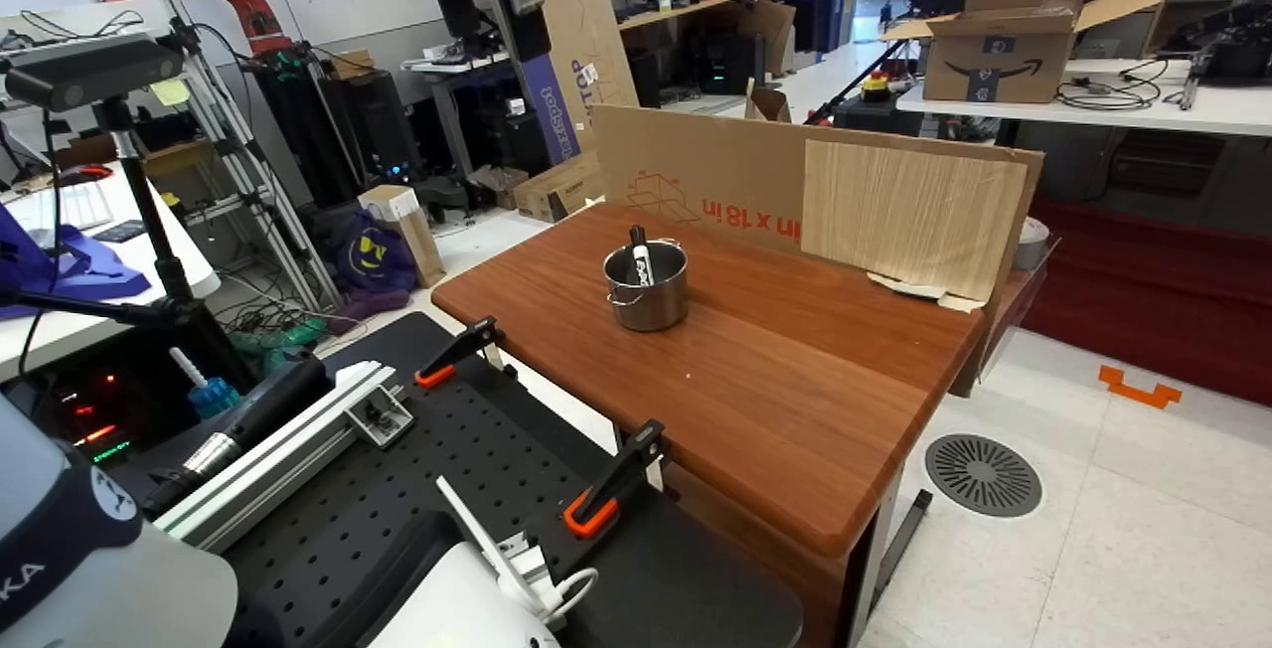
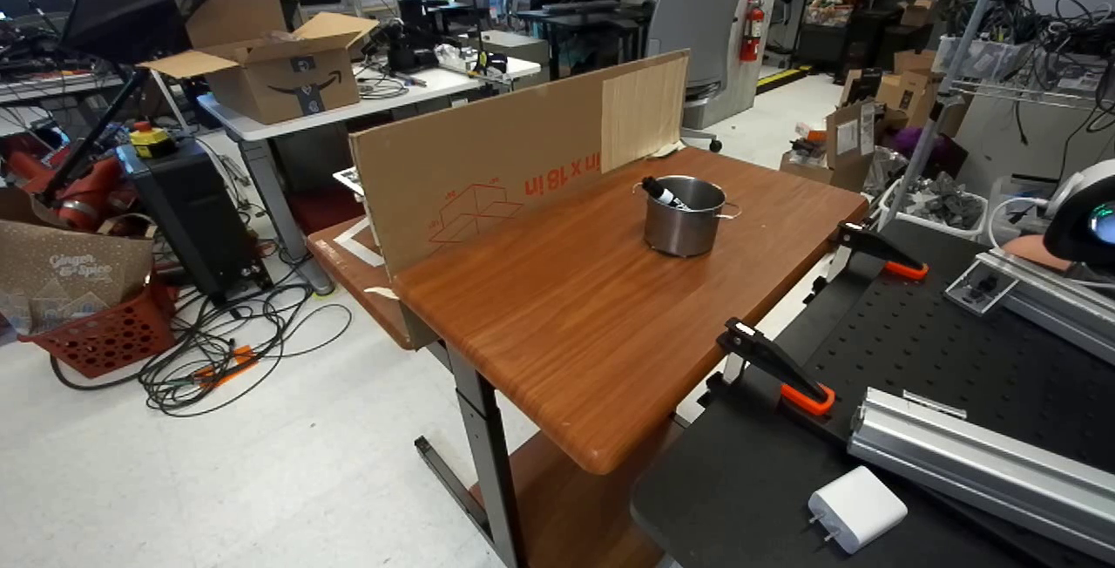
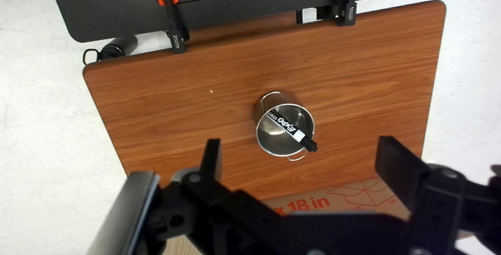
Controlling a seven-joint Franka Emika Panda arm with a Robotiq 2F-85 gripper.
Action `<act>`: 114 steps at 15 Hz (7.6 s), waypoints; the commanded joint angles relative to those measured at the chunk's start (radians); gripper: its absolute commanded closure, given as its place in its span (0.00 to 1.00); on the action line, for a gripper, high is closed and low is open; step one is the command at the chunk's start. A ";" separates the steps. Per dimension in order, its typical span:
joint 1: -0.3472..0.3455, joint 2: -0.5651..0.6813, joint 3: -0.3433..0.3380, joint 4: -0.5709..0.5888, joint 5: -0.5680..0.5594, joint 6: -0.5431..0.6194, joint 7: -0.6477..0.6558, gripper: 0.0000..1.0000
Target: Take the black marker from the silver pot and put it on the right side of the table
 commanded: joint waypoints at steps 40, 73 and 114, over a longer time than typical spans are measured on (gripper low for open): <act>0.098 0.798 0.206 0.211 0.078 0.722 -0.855 0.00; 0.001 1.041 0.206 0.411 0.066 0.499 -0.901 0.34; 0.006 0.811 0.105 0.507 -0.270 0.263 -0.717 0.95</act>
